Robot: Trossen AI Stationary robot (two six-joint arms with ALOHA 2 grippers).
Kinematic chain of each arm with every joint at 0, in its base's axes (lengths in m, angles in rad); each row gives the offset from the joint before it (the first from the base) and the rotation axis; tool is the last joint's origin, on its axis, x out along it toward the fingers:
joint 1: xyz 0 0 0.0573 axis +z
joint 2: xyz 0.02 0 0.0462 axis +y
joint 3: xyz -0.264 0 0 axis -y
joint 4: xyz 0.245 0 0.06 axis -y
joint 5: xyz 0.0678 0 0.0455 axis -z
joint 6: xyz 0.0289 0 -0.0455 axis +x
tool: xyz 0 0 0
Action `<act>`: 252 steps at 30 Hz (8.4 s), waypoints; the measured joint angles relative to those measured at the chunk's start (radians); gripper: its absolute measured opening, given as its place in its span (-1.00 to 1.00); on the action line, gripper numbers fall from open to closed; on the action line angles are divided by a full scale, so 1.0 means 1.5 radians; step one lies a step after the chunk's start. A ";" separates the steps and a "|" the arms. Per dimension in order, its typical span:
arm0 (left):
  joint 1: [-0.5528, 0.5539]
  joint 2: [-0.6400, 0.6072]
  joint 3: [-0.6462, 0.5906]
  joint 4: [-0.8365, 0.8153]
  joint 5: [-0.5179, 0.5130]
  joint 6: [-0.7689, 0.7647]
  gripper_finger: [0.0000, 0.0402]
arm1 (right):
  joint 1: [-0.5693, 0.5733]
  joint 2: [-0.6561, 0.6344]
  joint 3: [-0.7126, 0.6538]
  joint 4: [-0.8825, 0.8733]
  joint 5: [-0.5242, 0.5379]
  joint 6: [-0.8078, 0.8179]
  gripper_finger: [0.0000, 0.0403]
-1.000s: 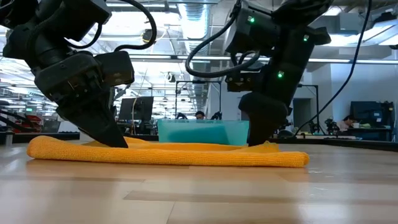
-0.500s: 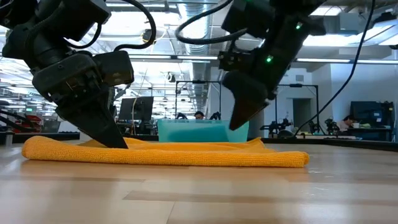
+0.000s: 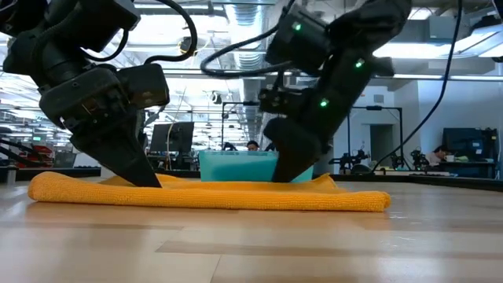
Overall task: Roll microfiber towels into tight, uniform cylinder then place into a basket
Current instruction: Roll the orange microfiber cloth
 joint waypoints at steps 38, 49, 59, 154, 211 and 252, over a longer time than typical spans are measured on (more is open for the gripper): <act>0.076 -0.063 -0.039 0.011 -0.106 0.089 -0.32 | 0.133 -0.018 0.071 -0.085 0.033 0.033 -0.40; 0.086 -0.063 -0.066 -0.021 -0.102 -0.041 -0.32 | 0.139 0.029 0.072 -0.087 -0.034 0.053 -0.40; 0.067 -0.064 -0.061 -0.011 -0.088 -0.057 -0.32 | 0.135 0.003 0.071 -0.118 -0.098 0.058 -0.40; -0.053 -0.064 0.144 -0.409 -0.215 -0.083 -0.32 | 0.144 0.072 0.093 0.184 -0.044 -0.027 -0.40; -0.053 -0.064 0.144 -0.417 -0.221 -0.085 -0.32 | 0.103 -0.090 0.036 -0.296 0.135 0.188 -0.40; -0.053 -0.018 0.135 -0.205 -0.192 0.078 -0.32 | 0.016 0.014 0.057 0.003 -0.031 0.122 -0.40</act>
